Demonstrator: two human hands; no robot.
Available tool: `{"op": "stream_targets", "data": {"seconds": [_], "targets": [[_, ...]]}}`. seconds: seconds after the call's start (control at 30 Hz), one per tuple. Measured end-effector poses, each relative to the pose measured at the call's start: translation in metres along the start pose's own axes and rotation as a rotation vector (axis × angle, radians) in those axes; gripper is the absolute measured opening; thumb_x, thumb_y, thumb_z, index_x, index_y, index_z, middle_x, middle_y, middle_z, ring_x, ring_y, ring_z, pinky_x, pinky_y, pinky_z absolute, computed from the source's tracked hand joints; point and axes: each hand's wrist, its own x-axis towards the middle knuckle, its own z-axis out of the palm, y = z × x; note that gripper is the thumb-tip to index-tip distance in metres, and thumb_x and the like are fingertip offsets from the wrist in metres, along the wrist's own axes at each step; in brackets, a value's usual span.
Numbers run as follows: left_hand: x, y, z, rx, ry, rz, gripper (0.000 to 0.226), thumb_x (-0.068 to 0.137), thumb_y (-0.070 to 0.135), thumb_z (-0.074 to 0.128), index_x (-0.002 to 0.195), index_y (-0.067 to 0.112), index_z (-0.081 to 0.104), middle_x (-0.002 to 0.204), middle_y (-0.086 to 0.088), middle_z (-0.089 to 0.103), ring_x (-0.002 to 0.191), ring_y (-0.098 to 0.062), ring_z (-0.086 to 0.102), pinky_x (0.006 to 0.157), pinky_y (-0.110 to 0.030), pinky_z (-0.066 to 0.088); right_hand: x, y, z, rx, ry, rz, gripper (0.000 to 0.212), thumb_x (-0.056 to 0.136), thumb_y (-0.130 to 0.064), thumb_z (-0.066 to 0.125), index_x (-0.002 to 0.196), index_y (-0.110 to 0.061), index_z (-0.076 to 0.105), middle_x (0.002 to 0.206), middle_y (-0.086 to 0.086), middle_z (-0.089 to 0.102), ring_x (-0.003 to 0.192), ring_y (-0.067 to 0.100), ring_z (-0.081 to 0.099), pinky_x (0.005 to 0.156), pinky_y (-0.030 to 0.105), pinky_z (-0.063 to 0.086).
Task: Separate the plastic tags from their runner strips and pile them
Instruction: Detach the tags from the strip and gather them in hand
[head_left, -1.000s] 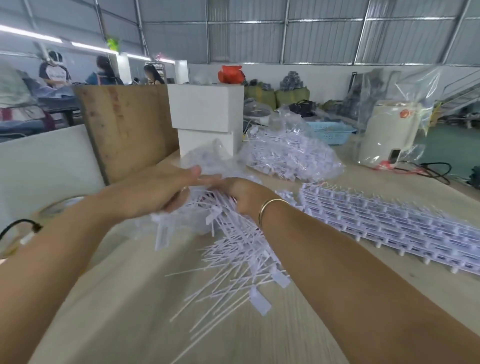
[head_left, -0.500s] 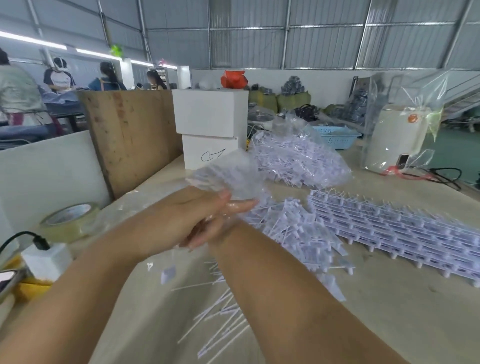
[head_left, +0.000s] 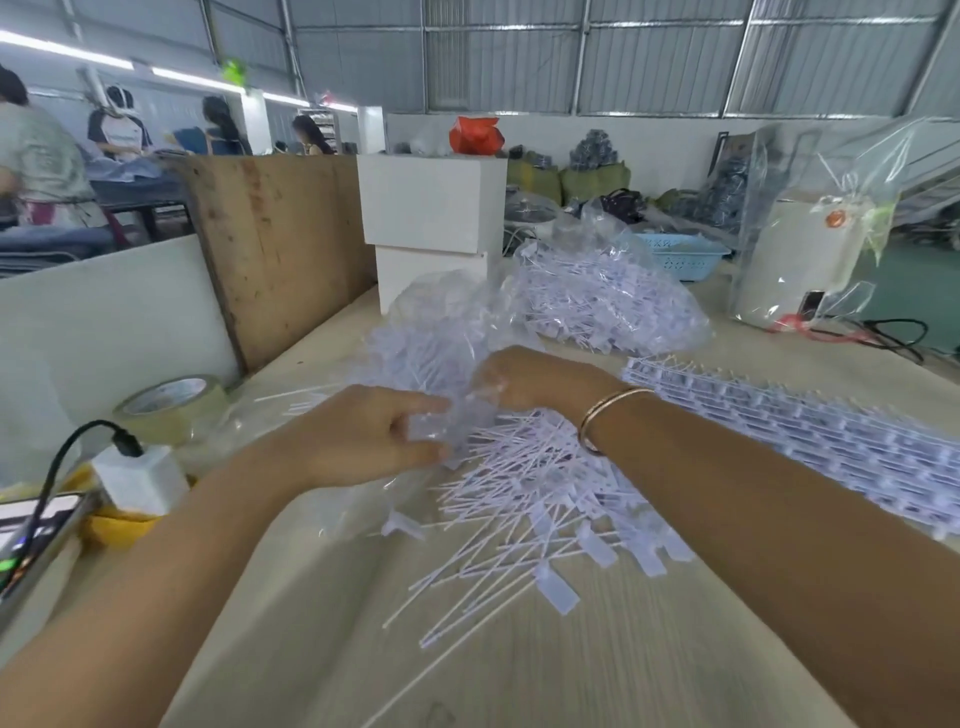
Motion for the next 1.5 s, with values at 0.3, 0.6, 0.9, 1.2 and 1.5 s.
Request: {"op": "stream_targets", "data": {"seconds": [0.3, 0.6, 0.9, 1.2, 1.5], "targets": [[-0.011, -0.028, -0.011, 0.768, -0.066, -0.212, 0.053, 0.087, 0.043, 0.056, 0.137, 0.041, 0.039, 0.135, 0.005, 0.049, 0.123, -0.017, 0.048, 0.097, -0.032, 0.042, -0.028, 0.025, 0.004, -0.367, 0.181, 0.174, 0.048, 0.091, -0.022, 0.053, 0.136, -0.03, 0.039, 0.139, 0.003, 0.042, 0.126, 0.029, 0.038, 0.102, 0.073, 0.002], [-0.004, -0.018, -0.019, 0.221, 0.134, -0.255, 0.039, 0.099, 0.035, 0.031, 0.103, 0.019, 0.067, 0.11, 0.0, 0.062, 0.093, -0.02, 0.053, 0.081, -0.029, 0.039, -0.043, 0.017, -0.004, -0.261, 0.29, 0.091, 0.032, 0.093, -0.026, 0.045, 0.123, -0.022, 0.053, 0.124, 0.005, 0.054, 0.116, 0.025, 0.045, 0.103, 0.047, 0.028], [-0.001, 0.0, 0.009, -0.035, 0.239, -0.226, 0.041, 0.094, 0.043, 0.039, 0.089, 0.01, 0.063, 0.097, -0.006, 0.065, 0.095, -0.023, 0.056, 0.083, -0.034, 0.04, -0.052, -0.085, 0.051, 0.198, 0.127, -0.13, 0.058, 0.087, -0.051, 0.052, 0.133, -0.019, 0.038, 0.111, 0.012, 0.063, 0.102, 0.03, 0.058, 0.079, 0.036, 0.044], [-0.017, 0.02, 0.009, 0.095, 0.389, -0.08, 0.025, 0.091, 0.047, 0.047, 0.081, 0.028, 0.06, 0.08, 0.0, 0.061, 0.077, -0.019, 0.054, 0.07, -0.03, 0.045, -0.026, -0.113, 0.009, 1.142, 0.186, -0.014, 0.027, 0.097, 0.006, 0.033, 0.115, 0.004, 0.053, 0.122, 0.025, 0.054, 0.113, 0.029, 0.055, 0.095, 0.026, 0.037], [-0.032, 0.004, -0.034, -0.049, 0.34, 0.281, 0.076, 0.084, 0.002, 0.058, 0.137, 0.041, 0.02, 0.083, 0.008, 0.044, 0.066, 0.0, 0.048, 0.061, -0.013, 0.036, -0.012, -0.06, 0.02, 0.489, 0.144, -0.048, 0.05, 0.091, -0.009, 0.044, 0.137, -0.028, 0.044, 0.141, 0.001, 0.046, 0.122, 0.019, 0.047, 0.1, 0.025, 0.031]]}}
